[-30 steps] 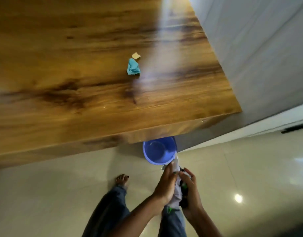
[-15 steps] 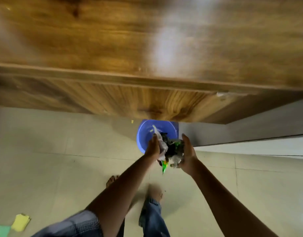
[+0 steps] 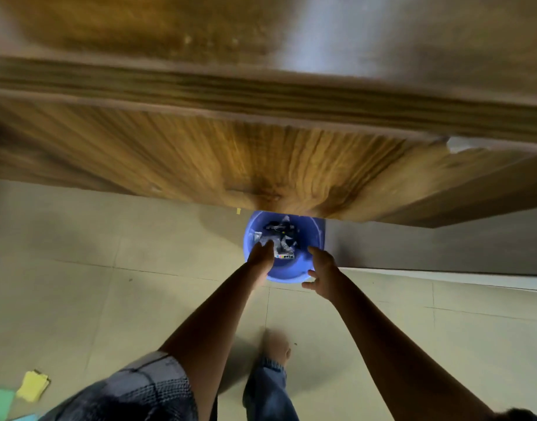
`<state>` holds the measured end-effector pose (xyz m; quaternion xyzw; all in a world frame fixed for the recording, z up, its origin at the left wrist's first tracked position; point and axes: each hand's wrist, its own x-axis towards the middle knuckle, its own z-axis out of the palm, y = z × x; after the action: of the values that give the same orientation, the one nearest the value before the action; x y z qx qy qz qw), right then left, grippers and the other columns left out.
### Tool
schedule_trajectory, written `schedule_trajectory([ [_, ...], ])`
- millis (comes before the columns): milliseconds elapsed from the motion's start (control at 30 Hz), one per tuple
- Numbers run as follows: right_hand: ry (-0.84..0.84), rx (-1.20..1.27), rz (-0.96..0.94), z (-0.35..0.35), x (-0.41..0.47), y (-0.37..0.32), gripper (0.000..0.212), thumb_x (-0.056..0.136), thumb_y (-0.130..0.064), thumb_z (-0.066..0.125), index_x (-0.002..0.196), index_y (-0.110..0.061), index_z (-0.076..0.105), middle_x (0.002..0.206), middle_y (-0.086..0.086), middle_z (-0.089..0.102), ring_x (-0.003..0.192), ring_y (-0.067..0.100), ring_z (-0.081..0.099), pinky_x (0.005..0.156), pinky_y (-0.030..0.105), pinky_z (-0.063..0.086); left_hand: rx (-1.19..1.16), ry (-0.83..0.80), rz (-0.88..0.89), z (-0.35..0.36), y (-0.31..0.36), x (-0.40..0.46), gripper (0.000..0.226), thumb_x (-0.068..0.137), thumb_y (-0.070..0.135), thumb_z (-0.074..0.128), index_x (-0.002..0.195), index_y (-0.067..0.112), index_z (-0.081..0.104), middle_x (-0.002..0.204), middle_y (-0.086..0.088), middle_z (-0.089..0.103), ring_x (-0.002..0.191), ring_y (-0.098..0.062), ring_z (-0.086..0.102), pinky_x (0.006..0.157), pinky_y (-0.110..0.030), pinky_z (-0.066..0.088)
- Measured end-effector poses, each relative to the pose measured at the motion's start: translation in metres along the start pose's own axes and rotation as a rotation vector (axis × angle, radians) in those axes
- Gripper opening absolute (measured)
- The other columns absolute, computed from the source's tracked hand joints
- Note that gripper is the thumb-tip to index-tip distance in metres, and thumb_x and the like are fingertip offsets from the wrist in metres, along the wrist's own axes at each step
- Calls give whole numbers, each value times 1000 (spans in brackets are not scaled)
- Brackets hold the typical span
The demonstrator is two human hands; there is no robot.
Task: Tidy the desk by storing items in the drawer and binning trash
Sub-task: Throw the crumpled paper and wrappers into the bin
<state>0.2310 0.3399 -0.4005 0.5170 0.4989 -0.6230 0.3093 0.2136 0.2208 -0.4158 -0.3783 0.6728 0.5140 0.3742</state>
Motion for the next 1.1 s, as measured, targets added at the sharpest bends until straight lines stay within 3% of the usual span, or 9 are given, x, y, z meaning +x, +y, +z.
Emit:
schedule_trajectory([
  [133, 62, -91, -79, 1, 0, 11, 14, 94, -19, 45, 102, -14, 55, 100, 8, 48, 99, 26, 47, 83, 36, 37, 107, -8, 30, -8, -3, -3, 32, 100, 23, 36, 122, 7, 53, 120, -24, 54, 108, -29, 52, 95, -34, 40],
  [233, 116, -261, -208, 2, -10, 18, 14, 90, -12, 44, 81, -21, 48, 71, -1, 40, 66, 17, 40, 58, 24, 32, 163, 7, 83, -15, -3, -18, 30, 98, 19, 38, 112, 3, 58, 116, -30, 56, 93, -29, 53, 75, -30, 33],
  [300, 139, -372, -302, 2, -27, 21, 16, 88, -9, 45, 95, -21, 52, 81, -3, 50, 77, 22, 50, 59, 25, 34, 213, 16, 134, -21, 0, -35, 29, 96, 17, 38, 106, 1, 59, 115, -30, 58, 93, -38, 56, 70, -28, 31],
  [433, 196, -599, -476, 2, -81, 21, 37, 87, -1, 44, 123, -7, 51, 125, 13, 56, 114, 29, 52, 84, 28, 38, 358, 47, 272, -30, 9, -80, 30, 97, 16, 35, 102, -1, 59, 114, -25, 60, 103, -38, 56, 70, -36, 40],
  [600, 192, -781, -711, 14, -148, 28, 43, 84, 3, 46, 123, -14, 55, 129, 8, 57, 111, 23, 56, 90, 31, 43, 448, 85, 446, -51, 6, -147, 31, 100, 22, 36, 121, 16, 59, 127, -4, 60, 114, -19, 55, 86, -23, 39],
  [833, 150, -970, -885, 46, -247, 28, 42, 89, -7, 43, 125, -26, 52, 135, -1, 51, 118, 19, 52, 89, 29, 43, 385, 134, 542, -113, -3, -239, 28, 98, 25, 39, 120, 30, 56, 122, 13, 61, 111, -5, 57, 91, -16, 41],
  [933, 105, -1010, -1064, 65, -265, 32, 39, 86, -6, 46, 115, -28, 59, 124, -3, 59, 119, 17, 53, 98, 25, 39, 337, 156, 626, -143, 2, -271, 27, 97, 20, 42, 111, 39, 56, 115, 16, 63, 109, -4, 58, 93, -16, 42],
  [1033, 91, -1009, -1201, 92, -285, 31, 41, 56, -3, 58, 87, -30, 60, 79, -6, 70, 75, 11, 68, 74, 16, 40, 220, 182, 704, -176, 4, -294, 33, 91, 18, 45, 95, 50, 53, 99, 31, 64, 100, 8, 59, 92, -17, 45],
  [1100, 59, -1050, -1329, 113, -312, 30, 48, 45, -4, 59, 86, -29, 64, 72, -10, 68, 68, 2, 62, 68, 9, 38, 159, 214, 736, -199, 6, -308, 34, 89, 19, 46, 97, 52, 52, 95, 38, 61, 96, 11, 58, 90, -15, 46],
])
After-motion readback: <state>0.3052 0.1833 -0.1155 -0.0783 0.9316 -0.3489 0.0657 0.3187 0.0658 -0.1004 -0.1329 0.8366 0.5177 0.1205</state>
